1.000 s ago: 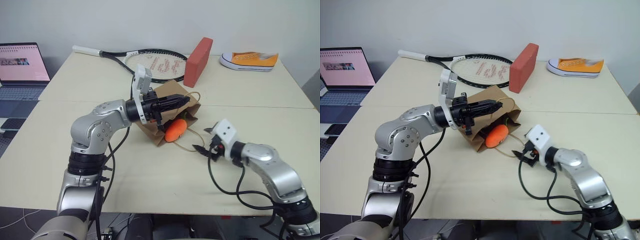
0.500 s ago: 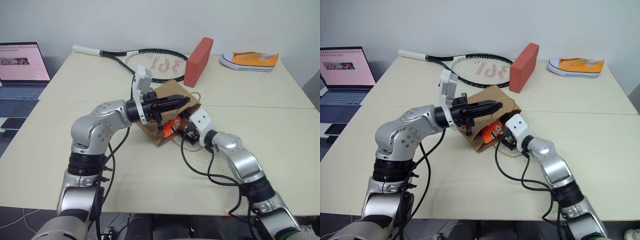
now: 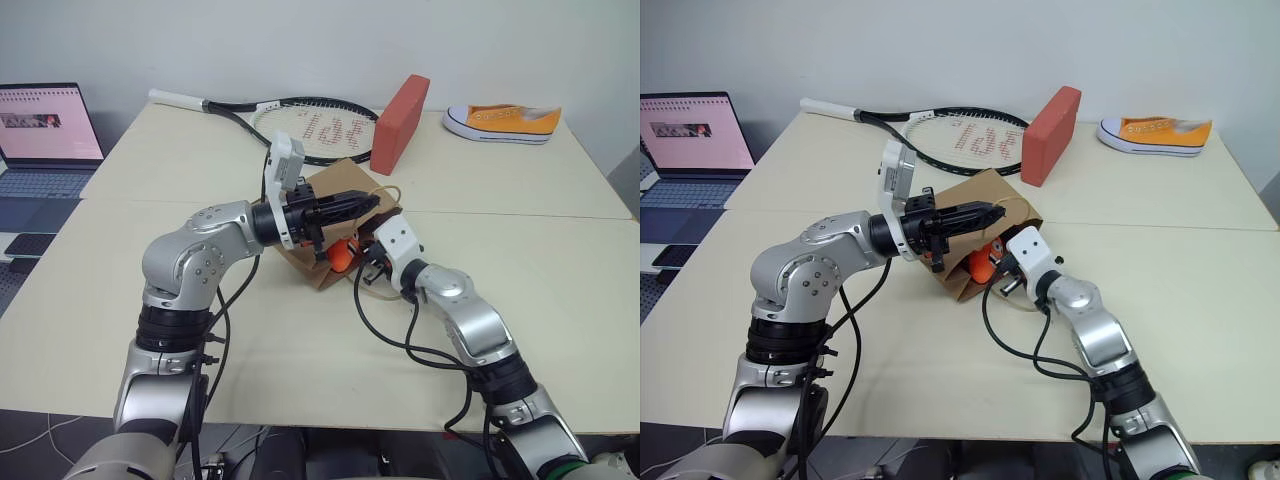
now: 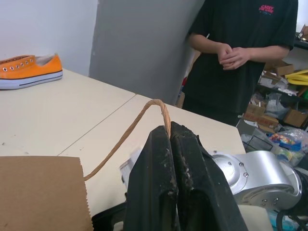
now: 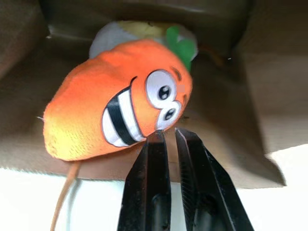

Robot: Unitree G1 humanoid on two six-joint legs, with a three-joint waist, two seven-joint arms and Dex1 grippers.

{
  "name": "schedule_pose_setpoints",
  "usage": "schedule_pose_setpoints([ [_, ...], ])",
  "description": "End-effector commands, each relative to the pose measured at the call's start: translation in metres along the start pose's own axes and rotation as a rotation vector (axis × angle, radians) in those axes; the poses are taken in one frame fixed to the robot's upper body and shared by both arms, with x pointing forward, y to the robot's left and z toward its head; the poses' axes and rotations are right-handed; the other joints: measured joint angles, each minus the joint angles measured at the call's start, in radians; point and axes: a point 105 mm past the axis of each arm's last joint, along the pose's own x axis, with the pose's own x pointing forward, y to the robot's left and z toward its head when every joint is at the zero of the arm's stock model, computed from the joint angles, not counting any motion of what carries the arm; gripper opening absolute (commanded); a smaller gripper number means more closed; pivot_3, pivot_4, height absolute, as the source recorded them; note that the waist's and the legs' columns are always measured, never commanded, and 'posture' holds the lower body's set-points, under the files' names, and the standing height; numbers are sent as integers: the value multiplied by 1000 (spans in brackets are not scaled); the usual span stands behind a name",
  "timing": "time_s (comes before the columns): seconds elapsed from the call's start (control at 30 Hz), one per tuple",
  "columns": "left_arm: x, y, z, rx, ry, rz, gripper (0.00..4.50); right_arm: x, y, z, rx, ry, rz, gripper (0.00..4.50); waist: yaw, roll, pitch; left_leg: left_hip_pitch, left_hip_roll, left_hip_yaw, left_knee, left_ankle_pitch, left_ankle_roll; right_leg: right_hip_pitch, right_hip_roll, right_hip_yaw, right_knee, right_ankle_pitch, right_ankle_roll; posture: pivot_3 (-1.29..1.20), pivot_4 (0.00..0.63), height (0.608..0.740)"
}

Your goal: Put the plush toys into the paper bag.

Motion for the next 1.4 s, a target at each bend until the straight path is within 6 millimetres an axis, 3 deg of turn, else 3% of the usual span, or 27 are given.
schedule_pose_setpoints([
  [0.03, 1, -6, 9, 58, -23, -20, 0, -11, -9, 11, -45, -39, -15, 331, 0, 0, 0, 0, 0, 0, 0, 0, 0, 0, 0, 0, 0, 0, 0, 0, 150, 740],
  [0.2, 1, -6, 9, 60, -24, -16, 0, -23, -14, 15, -69, -47, 3, 331, 0, 0, 0, 0, 0, 0, 0, 0, 0, 0, 0, 0, 0, 0, 0, 0, 150, 740],
  [0.33, 0, -6, 10, 62, -25, -13, 0, -47, -25, 15, -45, -44, 45, 486, 1, 0, 0, 0, 0, 0, 0, 0, 0, 0, 0, 0, 0, 0, 0, 0, 150, 740],
  [0.43, 0, -6, 10, 63, -26, -12, 0, -60, -33, 10, -16, -20, 61, 1246, 2, 0, 0, 0, 0, 0, 0, 0, 0, 0, 0, 0, 0, 0, 0, 0, 150, 740],
  [0.57, -1, -6, 11, 67, -28, -12, 0, -74, -35, -8, 12, 63, 116, 2646, 2, 0, 0, 0, 0, 0, 0, 0, 0, 1, 0, 0, 0, 0, 0, 0, 150, 740],
  [0.73, 0, -6, 11, 70, -27, -12, 0, -69, -35, -19, 56, 103, 130, 4457, -3, 0, 0, 1, 0, 0, 0, 0, 0, 1, 0, 0, 0, 0, 0, 0, 150, 740],
  [1.03, 0, -7, 11, 72, -28, -12, 0, -41, -27, -41, 159, 149, 156, 4457, -1, 0, 0, 0, 0, 0, 0, 0, 0, 1, 0, 0, 0, 0, 0, 0, 150, 740],
  [1.07, 0, -7, 11, 72, -28, -12, 0, -38, -26, -42, 165, 148, 159, 4296, -2, 0, 0, 0, 0, 0, 0, 0, 0, 1, 0, 0, 0, 0, 0, 0, 150, 740],
  [1.17, 0, -7, 11, 73, -28, -10, 0, -35, -25, -42, 179, 144, 171, 3587, -1, 0, 0, 1, 0, 0, 0, 0, 0, 1, 0, 0, 0, 0, 0, 0, 150, 740],
  [1.4, -2, -6, 13, 78, -30, -2, 0, -36, -26, -42, 192, 147, 172, 968, -1, 0, 0, 0, 0, 0, 0, 0, 0, 1, 0, 0, 0, 0, 0, 0, 150, 740],
])
